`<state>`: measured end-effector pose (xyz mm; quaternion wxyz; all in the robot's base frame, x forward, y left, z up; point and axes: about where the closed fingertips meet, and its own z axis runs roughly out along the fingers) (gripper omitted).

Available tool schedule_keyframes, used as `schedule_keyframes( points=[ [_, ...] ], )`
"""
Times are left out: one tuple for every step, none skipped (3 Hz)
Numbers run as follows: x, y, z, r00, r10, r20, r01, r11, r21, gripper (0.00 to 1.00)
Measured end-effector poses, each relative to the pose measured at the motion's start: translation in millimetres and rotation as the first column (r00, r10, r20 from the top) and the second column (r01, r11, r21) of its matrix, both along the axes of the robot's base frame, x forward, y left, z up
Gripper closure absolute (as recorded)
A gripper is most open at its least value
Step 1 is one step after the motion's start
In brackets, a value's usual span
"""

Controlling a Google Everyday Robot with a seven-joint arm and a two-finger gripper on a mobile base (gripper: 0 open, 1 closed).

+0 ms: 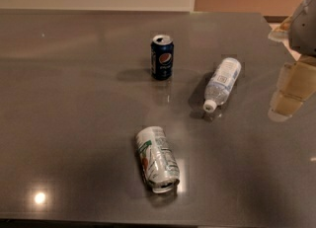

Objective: Pick 7up can

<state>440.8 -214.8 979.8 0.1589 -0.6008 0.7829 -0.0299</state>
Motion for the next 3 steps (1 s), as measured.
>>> schedule_keyframes(
  points=[
    [2.8,30.4,-4.2,0.9994,0.015,-0.031,-0.015,1.0,0.004,0.0],
    [10.0,64.6,-18.9,0.9956,0.004,-0.094,-0.006,1.0,-0.02,0.0],
    [12.6,98.3,-33.1,0.9904,-0.047,-0.13,0.041,0.998,-0.047,0.0]
  ],
)
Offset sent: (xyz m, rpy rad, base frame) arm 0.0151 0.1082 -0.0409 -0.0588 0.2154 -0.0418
